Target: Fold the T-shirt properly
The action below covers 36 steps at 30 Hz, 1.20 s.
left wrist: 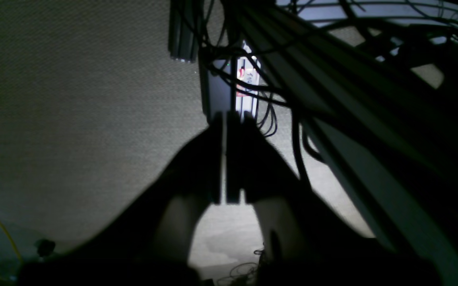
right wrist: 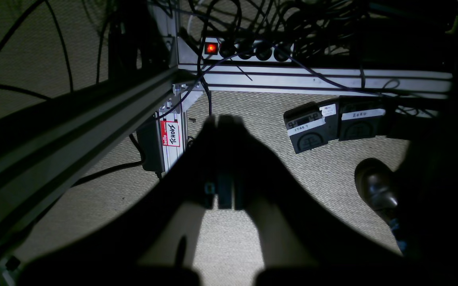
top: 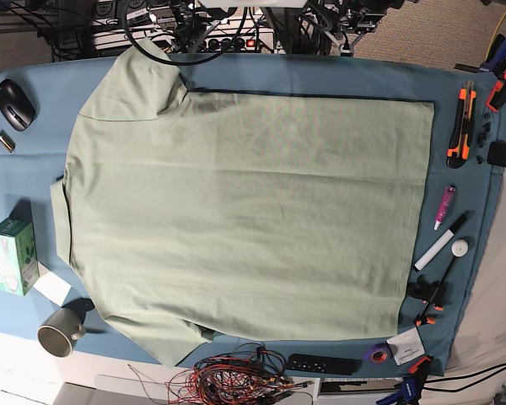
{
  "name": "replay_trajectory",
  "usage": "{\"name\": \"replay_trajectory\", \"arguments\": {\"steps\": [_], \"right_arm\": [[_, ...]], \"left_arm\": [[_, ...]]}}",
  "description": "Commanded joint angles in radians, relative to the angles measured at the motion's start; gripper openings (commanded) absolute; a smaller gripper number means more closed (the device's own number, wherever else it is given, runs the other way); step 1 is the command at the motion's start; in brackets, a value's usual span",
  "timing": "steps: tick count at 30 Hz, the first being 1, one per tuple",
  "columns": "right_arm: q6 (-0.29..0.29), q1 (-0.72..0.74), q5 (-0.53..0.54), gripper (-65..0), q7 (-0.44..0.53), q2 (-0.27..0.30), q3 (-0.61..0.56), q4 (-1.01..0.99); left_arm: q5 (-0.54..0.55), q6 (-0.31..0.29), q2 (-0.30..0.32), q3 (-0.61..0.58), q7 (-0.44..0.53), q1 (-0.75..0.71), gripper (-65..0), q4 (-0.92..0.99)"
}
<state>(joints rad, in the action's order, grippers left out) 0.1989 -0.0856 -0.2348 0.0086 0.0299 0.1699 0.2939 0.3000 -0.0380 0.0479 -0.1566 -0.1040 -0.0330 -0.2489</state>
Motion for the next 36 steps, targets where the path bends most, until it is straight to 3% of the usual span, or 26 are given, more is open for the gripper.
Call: {"name": "replay_trajectory", "arguments": {"steps": [1, 29, 36], "right_arm": [[-0.003, 0.003, 0.006, -65.0, 0.015, 0.001, -0.001, 0.006], [-0.003, 0.001, 0.005, -65.0, 0.025, 0.001, -0.001, 0.006], [-0.013, -0.071, -0.073, -65.0, 0.049, 0.019, -0.001, 0.043]], "left_arm": [[0.002, -0.007, 0.002, 0.0, -0.001, 0.003, -65.0, -0.005], [0.003, -0.006, 0.003, 0.0, -0.012, 0.0, -65.0, -0.005], [0.059, 0.047, 0.021, 0.0, -0.065, -0.073, -65.0, -0.097]]}}
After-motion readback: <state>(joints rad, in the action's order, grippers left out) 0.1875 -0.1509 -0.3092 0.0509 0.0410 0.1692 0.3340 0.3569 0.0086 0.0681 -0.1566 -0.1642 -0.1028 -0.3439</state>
